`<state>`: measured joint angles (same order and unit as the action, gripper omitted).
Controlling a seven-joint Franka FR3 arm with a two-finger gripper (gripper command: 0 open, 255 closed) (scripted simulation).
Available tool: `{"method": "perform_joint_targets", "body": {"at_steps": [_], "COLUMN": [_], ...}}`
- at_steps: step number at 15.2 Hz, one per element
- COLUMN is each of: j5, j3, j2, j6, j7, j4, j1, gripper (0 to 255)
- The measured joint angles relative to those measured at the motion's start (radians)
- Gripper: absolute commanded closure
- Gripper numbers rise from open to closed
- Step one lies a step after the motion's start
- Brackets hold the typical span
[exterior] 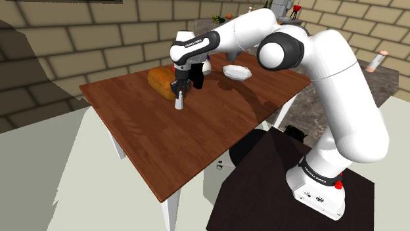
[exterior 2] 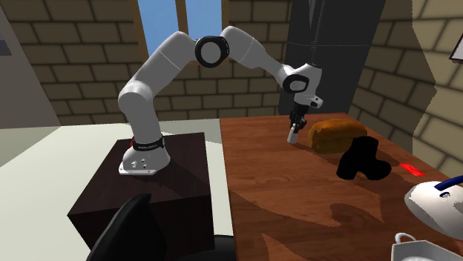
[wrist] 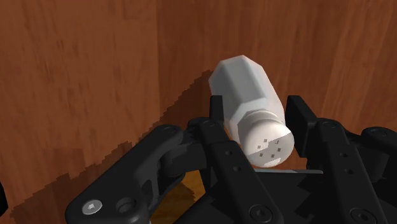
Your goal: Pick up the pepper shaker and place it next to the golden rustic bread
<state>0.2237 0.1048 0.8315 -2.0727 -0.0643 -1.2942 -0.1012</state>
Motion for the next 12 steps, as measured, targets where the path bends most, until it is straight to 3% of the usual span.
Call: {"method": "perform_joint_targets", "body": {"at_steps": [6,7,12], "j5": [0.001,0.001,0.001], "j3": [0.0,0.0,0.0], "j2": [0.003,0.003,0.003], "j6": [-0.006,-0.006,-0.006], "j7": [-0.001,-0.001,-0.001], "j4": [-0.003,-0.003,-0.003], "j1": [0.0,0.0,0.0], "gripper": [255,0,0]}}
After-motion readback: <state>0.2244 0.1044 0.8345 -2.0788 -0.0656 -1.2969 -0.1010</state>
